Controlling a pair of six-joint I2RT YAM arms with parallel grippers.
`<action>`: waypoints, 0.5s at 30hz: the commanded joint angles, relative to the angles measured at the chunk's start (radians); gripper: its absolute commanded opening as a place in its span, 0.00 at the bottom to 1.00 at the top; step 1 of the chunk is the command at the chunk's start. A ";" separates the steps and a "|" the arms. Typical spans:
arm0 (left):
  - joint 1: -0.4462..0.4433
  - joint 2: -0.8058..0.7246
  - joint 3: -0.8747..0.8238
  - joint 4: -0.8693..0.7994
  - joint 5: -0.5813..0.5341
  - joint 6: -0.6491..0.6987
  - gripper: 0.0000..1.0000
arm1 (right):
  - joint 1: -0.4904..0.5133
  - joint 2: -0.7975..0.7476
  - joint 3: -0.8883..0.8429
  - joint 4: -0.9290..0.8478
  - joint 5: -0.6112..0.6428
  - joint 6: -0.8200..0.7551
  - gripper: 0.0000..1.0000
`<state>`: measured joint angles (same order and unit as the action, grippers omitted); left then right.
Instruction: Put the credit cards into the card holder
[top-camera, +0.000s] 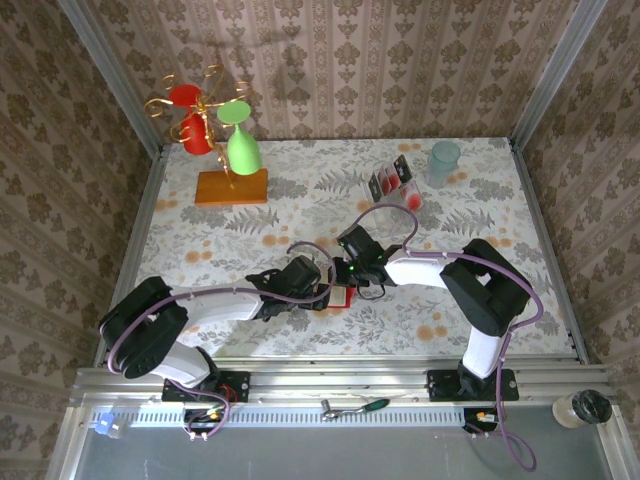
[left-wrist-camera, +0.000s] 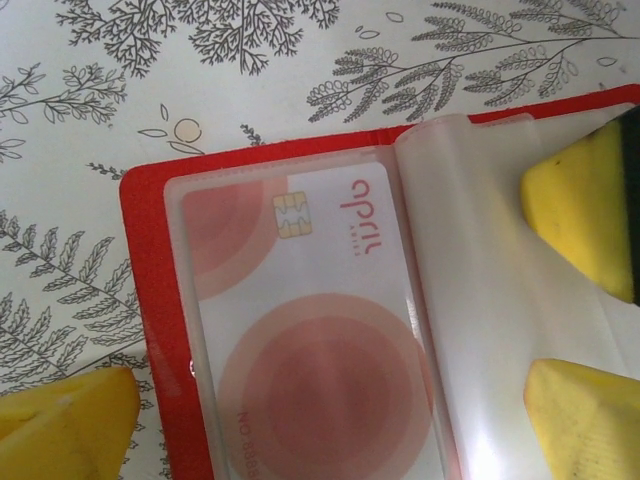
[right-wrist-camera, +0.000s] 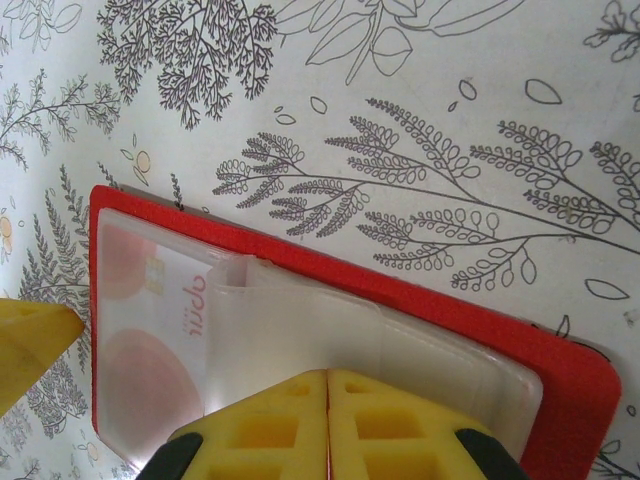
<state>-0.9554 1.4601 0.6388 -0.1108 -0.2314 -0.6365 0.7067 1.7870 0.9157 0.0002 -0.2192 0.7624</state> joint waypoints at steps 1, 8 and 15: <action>-0.006 0.003 -0.020 -0.006 -0.039 -0.015 1.00 | 0.000 0.022 0.011 -0.005 -0.017 0.006 0.10; -0.007 -0.004 -0.057 0.001 -0.050 -0.034 0.91 | -0.012 -0.010 0.026 -0.029 -0.023 -0.008 0.20; -0.008 -0.009 -0.070 0.013 -0.044 -0.041 0.89 | -0.036 -0.102 -0.003 -0.041 -0.005 -0.005 0.36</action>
<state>-0.9562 1.4593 0.5953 -0.0811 -0.2604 -0.6590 0.6807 1.7409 0.9211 -0.0113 -0.2420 0.7609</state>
